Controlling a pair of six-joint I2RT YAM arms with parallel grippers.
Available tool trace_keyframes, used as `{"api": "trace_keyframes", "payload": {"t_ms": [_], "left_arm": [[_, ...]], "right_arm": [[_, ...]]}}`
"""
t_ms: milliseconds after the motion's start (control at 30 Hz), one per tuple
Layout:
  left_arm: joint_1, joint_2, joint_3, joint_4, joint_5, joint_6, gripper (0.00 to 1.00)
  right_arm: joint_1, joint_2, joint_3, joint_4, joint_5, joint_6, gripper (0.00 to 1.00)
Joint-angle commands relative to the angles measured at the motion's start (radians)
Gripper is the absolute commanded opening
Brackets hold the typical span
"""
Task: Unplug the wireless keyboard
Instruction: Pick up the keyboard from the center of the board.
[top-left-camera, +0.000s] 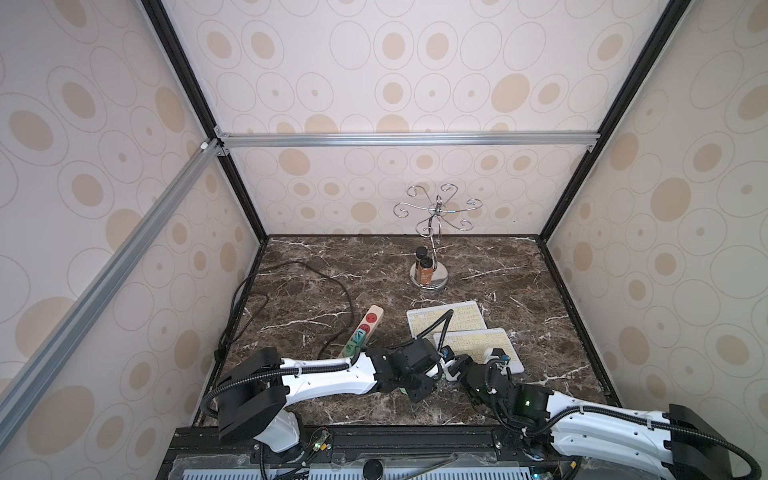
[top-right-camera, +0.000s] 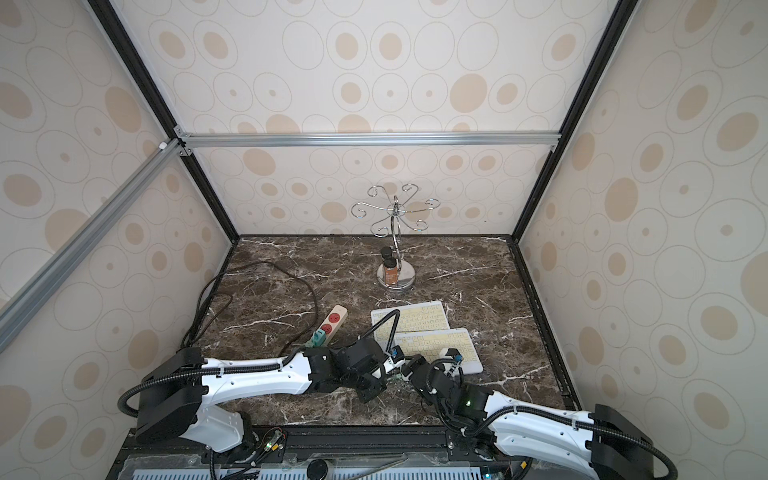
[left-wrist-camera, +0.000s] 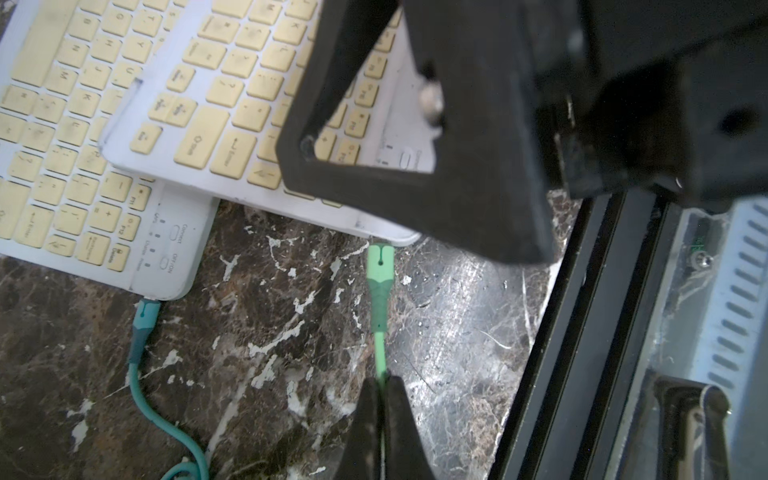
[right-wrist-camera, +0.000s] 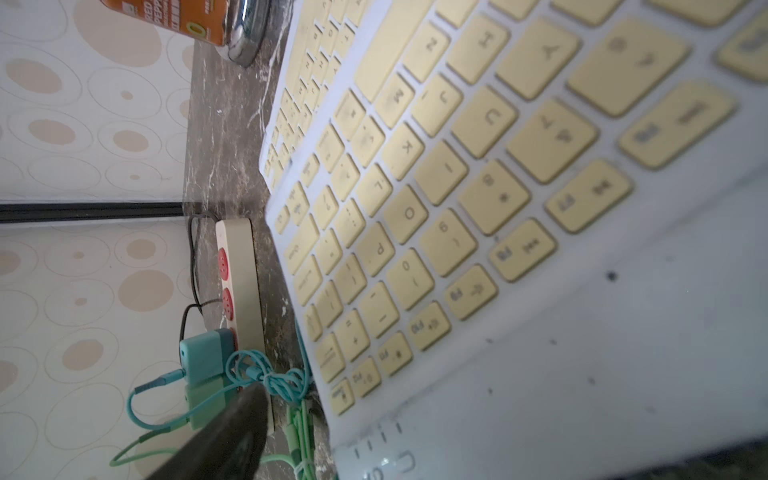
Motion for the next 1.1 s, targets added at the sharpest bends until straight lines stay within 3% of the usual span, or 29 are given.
{"api": "trace_keyframes", "payload": {"t_ms": [0,333,800,933,1067], "left_arm": [[-0.004,-0.038,-0.010,0.034,0.026,-0.010,0.00],[-0.018,-0.022,-0.007,0.047,0.053,-0.006,0.00],[-0.046,-0.012,-0.007,0.055,0.048,-0.010,0.00],[-0.046,-0.029,-0.024,0.085,0.055,-0.018,0.10],[-0.046,-0.051,-0.045,0.125,0.042,-0.032,0.30]], "right_arm": [[0.007,0.010,-0.015,0.080,0.050,0.074,0.79],[0.007,0.014,-0.024,0.133,0.104,0.073,0.56],[0.007,0.063,-0.012,0.139,0.120,0.087,0.14],[0.007,0.042,-0.006,0.092,0.132,0.090,0.00],[0.007,0.012,-0.007,0.049,0.148,0.091,0.00]]}}
